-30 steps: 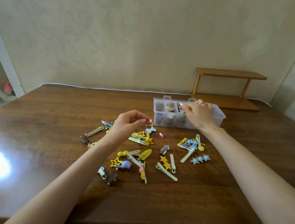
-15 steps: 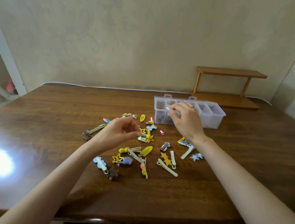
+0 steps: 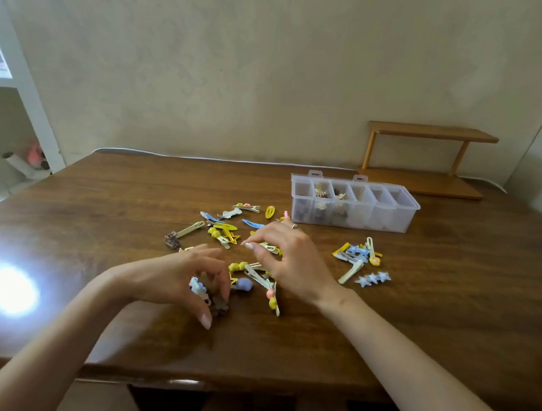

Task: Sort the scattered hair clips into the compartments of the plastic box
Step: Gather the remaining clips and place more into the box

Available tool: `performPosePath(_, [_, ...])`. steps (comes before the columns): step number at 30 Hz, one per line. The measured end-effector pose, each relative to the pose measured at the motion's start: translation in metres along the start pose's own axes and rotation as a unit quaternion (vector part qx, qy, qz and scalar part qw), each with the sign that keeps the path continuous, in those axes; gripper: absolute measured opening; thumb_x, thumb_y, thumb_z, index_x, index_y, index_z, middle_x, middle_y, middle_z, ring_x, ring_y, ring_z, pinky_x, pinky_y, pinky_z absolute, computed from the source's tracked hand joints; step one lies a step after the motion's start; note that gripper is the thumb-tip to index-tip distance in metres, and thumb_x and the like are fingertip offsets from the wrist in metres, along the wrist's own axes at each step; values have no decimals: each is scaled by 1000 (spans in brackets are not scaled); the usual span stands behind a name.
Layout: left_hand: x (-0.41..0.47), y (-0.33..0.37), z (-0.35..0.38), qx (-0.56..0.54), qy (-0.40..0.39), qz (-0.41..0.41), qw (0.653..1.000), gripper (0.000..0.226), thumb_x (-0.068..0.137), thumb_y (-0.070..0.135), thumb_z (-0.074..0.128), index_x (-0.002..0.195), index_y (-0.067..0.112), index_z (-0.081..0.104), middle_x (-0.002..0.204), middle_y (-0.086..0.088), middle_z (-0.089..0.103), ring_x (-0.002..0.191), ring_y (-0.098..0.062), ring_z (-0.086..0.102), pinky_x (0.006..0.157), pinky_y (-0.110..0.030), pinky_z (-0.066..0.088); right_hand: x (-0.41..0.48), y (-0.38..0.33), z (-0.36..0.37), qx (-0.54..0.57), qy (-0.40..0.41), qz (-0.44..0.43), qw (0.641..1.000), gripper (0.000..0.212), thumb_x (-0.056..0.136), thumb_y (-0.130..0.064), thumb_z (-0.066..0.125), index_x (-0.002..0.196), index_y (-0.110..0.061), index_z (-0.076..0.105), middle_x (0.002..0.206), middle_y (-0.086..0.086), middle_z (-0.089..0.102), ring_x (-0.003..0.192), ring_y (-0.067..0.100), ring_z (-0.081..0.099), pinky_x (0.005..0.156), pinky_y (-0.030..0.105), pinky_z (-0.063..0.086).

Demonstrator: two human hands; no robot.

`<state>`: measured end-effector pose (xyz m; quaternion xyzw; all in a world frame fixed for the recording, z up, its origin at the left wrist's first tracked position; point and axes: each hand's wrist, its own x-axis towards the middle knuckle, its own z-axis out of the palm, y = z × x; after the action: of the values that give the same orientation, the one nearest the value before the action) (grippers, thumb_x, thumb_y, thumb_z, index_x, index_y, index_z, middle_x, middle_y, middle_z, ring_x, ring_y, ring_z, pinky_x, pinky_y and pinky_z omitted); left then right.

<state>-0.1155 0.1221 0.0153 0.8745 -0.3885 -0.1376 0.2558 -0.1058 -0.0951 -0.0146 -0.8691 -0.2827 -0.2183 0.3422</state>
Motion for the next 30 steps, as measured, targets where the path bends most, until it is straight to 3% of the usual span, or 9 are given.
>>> performPosePath(3, [3,1,6,27,21,7,999,31,60,48,80,85,37,64,93,15,54,95,-4,44,80,-14,39,-4,-2,1,11,1,5,1000,21,90,-27,56,91,-13,72,95,-3,69,93,13,56,87,26,40])
performPosePath(11, [13,6,14,51,79,-9,996,20,75,19,75,88,26,61,90,15,60,85,0,51,72,-11,40,-8,-2,1,24,-8,9,1000,21,88,-29,56,91,-16,72,91,-5,69,91,16,56,81,32,44])
performPosePath(15, [25,15,15,-145,178,-43,972,20,78,5,71,86,19,59,73,16,65,68,2,57,66,-17,47,-7,-7,-5,62,22,10,998,19,86,-19,58,102,-17,69,96,-7,68,95,11,58,86,24,43])
performPosePath(18, [40,21,8,-279,245,-37,928,23,79,6,69,99,7,58,88,7,67,82,-4,65,71,-17,51,-5,-6,-13,82,37,3,996,36,82,-4,59,115,-17,63,102,-8,62,97,5,57,92,15,40])
performPosePath(20, [52,25,4,-326,268,-38,906,31,79,7,68,107,4,55,96,-3,66,82,-7,66,69,-16,51,-3,-2,-16,71,51,-6,996,38,82,-2,62,116,-17,62,105,-7,60,97,3,57,88,15,43])
performPosePath(24, [75,31,3,-332,275,-48,901,31,82,15,68,109,8,56,96,-6,65,75,-5,63,66,-17,50,3,11,-21,50,111,-4,993,19,84,-12,68,102,-15,67,96,-3,63,88,6,59,78,26,51])
performPosePath(26, [86,33,4,-328,281,-59,900,30,84,22,66,109,8,57,95,-5,69,80,-9,66,71,-21,52,6,20,-26,41,130,11,991,14,84,-14,68,98,-16,68,92,-3,63,84,7,59,75,28,52])
performPosePath(30, [103,36,5,-293,278,-65,913,24,89,27,61,107,12,61,97,-3,71,90,-14,68,76,-23,53,13,36,-35,2,156,54,986,13,81,-16,72,91,-10,68,88,0,62,78,9,58,70,19,50])
